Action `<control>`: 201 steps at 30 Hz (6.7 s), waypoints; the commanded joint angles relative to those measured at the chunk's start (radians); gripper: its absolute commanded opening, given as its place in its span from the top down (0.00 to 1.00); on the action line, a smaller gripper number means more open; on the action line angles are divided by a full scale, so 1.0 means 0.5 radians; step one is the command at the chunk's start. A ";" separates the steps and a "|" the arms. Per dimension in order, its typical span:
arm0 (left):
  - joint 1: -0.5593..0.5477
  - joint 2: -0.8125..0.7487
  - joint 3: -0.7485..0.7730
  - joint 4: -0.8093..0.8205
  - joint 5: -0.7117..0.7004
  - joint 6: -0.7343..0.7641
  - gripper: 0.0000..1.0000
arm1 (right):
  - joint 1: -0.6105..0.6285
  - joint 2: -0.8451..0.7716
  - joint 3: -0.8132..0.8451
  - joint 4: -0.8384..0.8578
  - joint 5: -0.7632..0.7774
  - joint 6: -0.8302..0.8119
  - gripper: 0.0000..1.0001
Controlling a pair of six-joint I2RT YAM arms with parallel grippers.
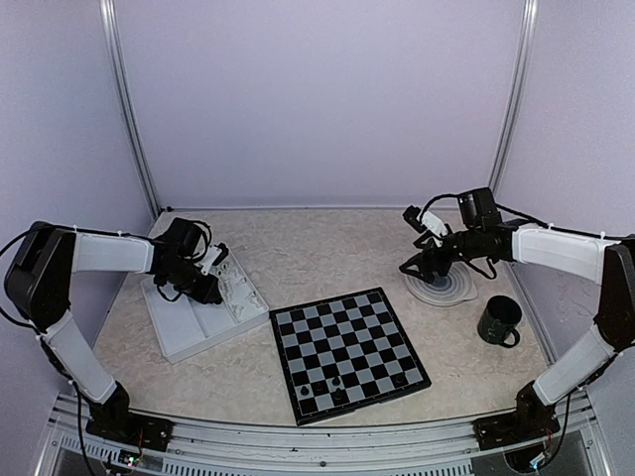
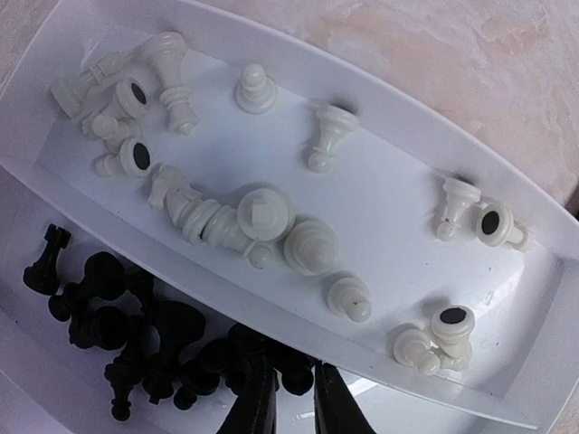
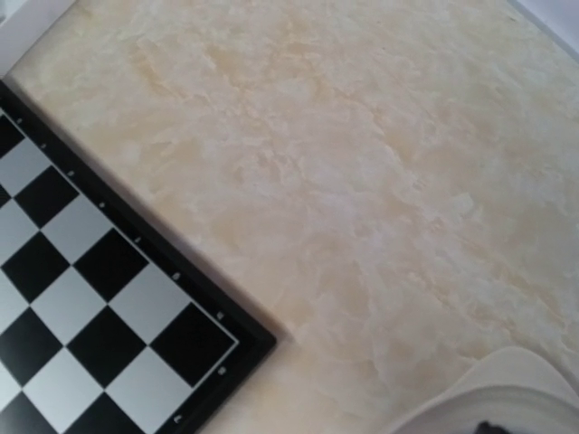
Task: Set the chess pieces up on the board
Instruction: Pick up the bishop from the storage box, then place the bishop on c8, then pick up the chess pile from the storage box, then pass from the left arm to the right
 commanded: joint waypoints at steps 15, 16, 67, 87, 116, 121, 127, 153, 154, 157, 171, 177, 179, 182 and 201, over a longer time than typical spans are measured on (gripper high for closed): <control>-0.165 -0.321 0.044 -0.147 -0.237 -0.135 0.99 | -0.015 0.023 0.054 -0.063 -0.034 -0.014 0.13; -0.221 -0.396 0.057 -0.191 -0.291 -0.166 0.99 | -0.014 0.020 0.055 -0.060 -0.030 -0.013 0.13; -1.950 0.944 1.436 -0.272 0.138 -0.170 1.00 | -0.018 0.132 0.026 -0.010 0.265 -0.095 0.13; -1.950 1.027 1.498 -0.380 0.021 -0.206 0.91 | -0.018 0.162 0.038 -0.035 0.243 -0.102 0.13; -1.086 -0.313 0.380 -0.383 -0.885 -1.046 0.70 | -0.017 0.222 0.077 -0.087 0.171 -0.108 0.13; -0.713 -0.471 0.113 -0.343 -0.876 -1.075 0.74 | -0.017 0.222 0.080 -0.094 0.158 -0.109 0.14; -0.336 -0.467 -0.040 -0.230 -0.702 -1.005 0.76 | -0.017 0.222 0.078 -0.102 0.161 -0.114 0.14; 0.082 0.340 0.485 -0.366 -0.572 -0.596 0.62 | -0.017 0.308 0.135 -0.206 0.071 -0.157 0.17; 0.093 0.369 0.483 -0.364 -0.562 -0.597 0.62 | -0.017 0.308 0.133 -0.210 0.069 -0.157 0.17; 0.100 0.419 0.474 -0.357 -0.560 -0.603 0.63 | -0.017 0.311 0.138 -0.208 0.067 -0.160 0.17; -0.014 0.287 0.335 -0.395 -0.501 -0.669 0.86 | 0.006 0.385 0.184 -0.261 0.016 -0.148 0.17; -0.131 0.097 0.372 -0.497 -0.552 -0.722 0.92 | 0.020 0.388 0.197 -0.275 0.018 -0.139 0.17; -0.158 0.020 0.383 -0.520 -0.564 -0.737 0.94 | 0.020 0.382 0.198 -0.274 0.013 -0.140 0.17; -0.175 -0.101 0.393 -0.557 -0.572 -0.762 0.95 | 0.025 0.375 0.200 -0.282 -0.014 -0.141 0.17; -0.134 -0.839 -0.182 0.283 0.015 -1.479 0.94 | 0.742 0.303 0.453 -0.038 0.371 -0.048 0.31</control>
